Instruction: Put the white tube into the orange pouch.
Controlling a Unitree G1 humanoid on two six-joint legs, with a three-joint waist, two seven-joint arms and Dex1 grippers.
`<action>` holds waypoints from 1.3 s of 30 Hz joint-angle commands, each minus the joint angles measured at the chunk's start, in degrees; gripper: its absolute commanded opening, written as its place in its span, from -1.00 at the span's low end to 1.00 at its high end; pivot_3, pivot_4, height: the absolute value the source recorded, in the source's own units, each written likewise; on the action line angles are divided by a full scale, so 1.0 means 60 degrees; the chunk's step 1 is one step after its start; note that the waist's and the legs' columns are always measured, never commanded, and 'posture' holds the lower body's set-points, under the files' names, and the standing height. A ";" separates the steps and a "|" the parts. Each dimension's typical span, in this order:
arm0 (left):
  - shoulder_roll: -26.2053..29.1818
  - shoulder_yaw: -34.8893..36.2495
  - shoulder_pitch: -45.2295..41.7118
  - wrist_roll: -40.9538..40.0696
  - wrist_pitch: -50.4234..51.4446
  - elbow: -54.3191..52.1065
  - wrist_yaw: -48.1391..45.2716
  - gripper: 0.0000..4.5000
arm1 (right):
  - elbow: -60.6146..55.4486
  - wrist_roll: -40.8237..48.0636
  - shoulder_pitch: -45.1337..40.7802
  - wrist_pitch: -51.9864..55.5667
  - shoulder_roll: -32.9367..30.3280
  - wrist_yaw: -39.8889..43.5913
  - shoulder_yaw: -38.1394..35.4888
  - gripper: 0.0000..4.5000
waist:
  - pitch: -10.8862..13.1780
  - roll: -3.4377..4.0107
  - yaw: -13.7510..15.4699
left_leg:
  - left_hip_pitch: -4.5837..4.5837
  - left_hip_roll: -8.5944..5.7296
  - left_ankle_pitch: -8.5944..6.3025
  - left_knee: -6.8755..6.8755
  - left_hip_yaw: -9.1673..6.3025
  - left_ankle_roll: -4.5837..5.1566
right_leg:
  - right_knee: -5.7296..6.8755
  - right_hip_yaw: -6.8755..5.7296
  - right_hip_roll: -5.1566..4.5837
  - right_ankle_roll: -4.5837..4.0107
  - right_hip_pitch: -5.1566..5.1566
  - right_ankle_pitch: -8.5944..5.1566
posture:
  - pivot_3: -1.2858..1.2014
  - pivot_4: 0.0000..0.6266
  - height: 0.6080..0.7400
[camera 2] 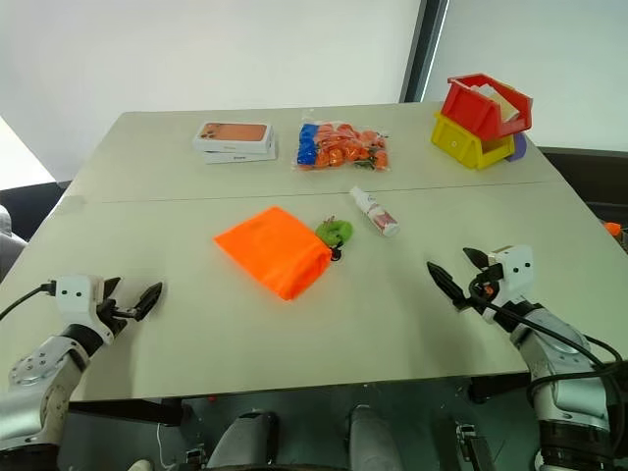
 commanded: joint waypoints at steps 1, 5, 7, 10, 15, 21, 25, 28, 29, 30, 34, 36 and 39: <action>0.0022 0.0108 -0.0111 -0.0084 -0.0127 -0.0414 0.0032 1.00 | -0.0124 0.0045 -0.0084 -0.0167 0.0080 -0.0009 -0.0042 0.98 | 0.0000 0.0000 0.0001 | 0.0000 0.0000 0.0000 0.0000 0.0000 0.0000 | 0.0000 0.0000 0.0000 0.0000 0.0000 0.0000 | 0.03 -0.52 1.00; -0.0037 0.0073 -0.0204 -0.0202 0.0013 -0.0591 0.0031 1.00 | -0.0336 0.0004 -0.0061 -0.0113 0.0168 -0.0070 0.0122 0.98 | 0.0000 -0.0001 -0.0001 | 0.0000 0.0000 0.0000 0.0000 -0.0001 0.0000 | 0.0000 0.0000 0.0000 0.0000 0.0000 0.0000 | 0.03 -0.52 1.00; -0.0051 -0.0058 -0.0187 -0.0174 0.0072 -0.0868 -0.0016 1.00 | -0.0411 -0.0001 -0.0125 -0.0080 0.0231 -0.0144 0.0211 0.98 | 0.0000 -0.0001 0.0000 | -0.0001 0.0000 0.0000 0.0000 0.0000 0.0000 | 0.0000 0.0000 0.0000 0.0000 0.0002 0.0000 | 0.03 -0.52 1.00; -0.0157 -0.0274 -0.0307 -0.0217 0.0293 -0.1483 0.0133 1.00 | -0.0471 0.0022 -0.0239 -0.0038 0.0324 -0.0180 0.0338 0.98 | 0.0001 0.0000 -0.0001 | -0.0001 0.0000 0.0000 0.0000 0.0001 0.0000 | 0.0000 0.0000 -0.0002 0.0000 0.0005 0.0000 | 0.03 -0.52 1.00; -0.0045 -0.1125 -0.0602 -0.0278 0.0848 -0.2988 -0.0092 1.00 | -0.0550 0.0038 -0.0374 0.0029 0.0264 -0.0084 0.0524 0.98 | 0.0001 -0.0002 0.0011 | -0.0002 -0.0001 0.0000 0.0000 0.0001 0.0000 | 0.0000 0.0000 0.0000 -0.0001 0.0009 0.0000 | 0.03 -0.52 1.00; 0.0576 -0.3690 -0.1576 0.1077 0.1168 -0.4422 -0.0566 1.00 | -0.1204 -0.0082 -0.0238 0.0036 0.0286 0.0139 0.1016 0.98 | 0.0002 -0.0001 0.0013 | -0.0002 -0.0003 0.0001 0.0000 0.0000 0.0000 | 0.0000 0.0001 0.0004 -0.0001 0.0009 0.0001 | 0.03 -0.52 1.00; 0.0863 -0.5081 -0.2072 0.2255 0.1292 -0.4659 -0.0611 1.00 | -0.1783 -0.0261 0.0038 0.0033 0.0161 0.0423 0.1583 0.98 | 0.0001 0.0001 -0.0014 | -0.0003 -0.0003 0.0001 -0.0002 0.0002 0.0002 | 0.0000 0.0004 0.0007 0.0000 0.0010 0.0000 | 0.03 -0.52 1.00; 0.0724 -0.6332 -0.2666 0.3316 0.1915 -0.4813 -0.0395 1.00 | -0.2343 -0.0423 0.0202 0.0098 0.0152 0.0645 0.2206 0.98 | 0.0003 0.0001 0.0001 | -0.0003 -0.0002 0.0001 -0.0010 0.0000 0.0003 | 0.0003 0.0003 0.0012 0.0001 0.0004 -0.0001 | 0.03 -0.52 1.00; 0.0703 -0.6745 -0.2841 0.3801 0.2101 -0.4828 -0.0307 1.00 | -0.2445 -0.0490 0.0206 0.0100 0.0185 0.0661 0.2386 0.98 | 0.0004 -0.0001 0.0000 | -0.0003 -0.0002 0.0001 -0.0008 0.0000 0.0003 | 0.0003 0.0003 0.0013 0.0002 0.0004 -0.0001 | 0.03 -0.52 1.00; 0.0663 -0.7074 -0.3014 0.4289 0.2285 -0.4784 -0.0154 1.00 | -0.2509 -0.0528 0.0189 0.0112 0.0207 0.0669 0.2518 0.98 | 0.0004 -0.0001 0.0001 | -0.0003 -0.0002 0.0001 -0.0006 -0.0001 0.0003 | 0.0003 0.0004 0.0012 0.0003 0.0004 -0.0001 | 0.03 -0.52 1.00; 0.0237 -0.7936 -0.3567 0.5652 0.2760 -0.4427 0.0327 1.00 | -0.2571 -0.0531 0.0163 0.0115 0.0355 0.0632 0.2814 0.98 | 0.0008 -0.0009 0.0008 | -0.0004 -0.0004 0.0001 0.0004 -0.0001 0.0003 | 0.0001 0.0003 0.0010 0.0004 0.0008 -0.0002 | 0.03 -0.52 1.00; -0.0031 -0.8245 -0.3772 0.6050 0.3043 -0.4262 0.0369 1.00 | -0.2567 -0.0551 0.0165 0.0110 0.0400 0.0629 0.2922 0.98 | 0.0008 -0.0010 0.0009 | -0.0006 -0.0005 0.0001 0.0005 -0.0002 0.0003 | 0.0001 0.0003 0.0010 0.0004 0.0009 -0.0002 | 0.03 -0.52 1.00; -0.0384 -0.8468 -0.3974 0.6388 0.3055 -0.4107 0.0347 1.00 | -0.2557 -0.0542 0.0160 0.0102 0.0417 0.0630 0.3029 0.98 | 0.0009 -0.0009 0.0006 | -0.0006 -0.0005 0.0001 0.0002 -0.0003 0.0003 | 0.0002 0.0002 0.0011 0.0006 0.0008 -0.0003 | 0.03 -0.52 1.00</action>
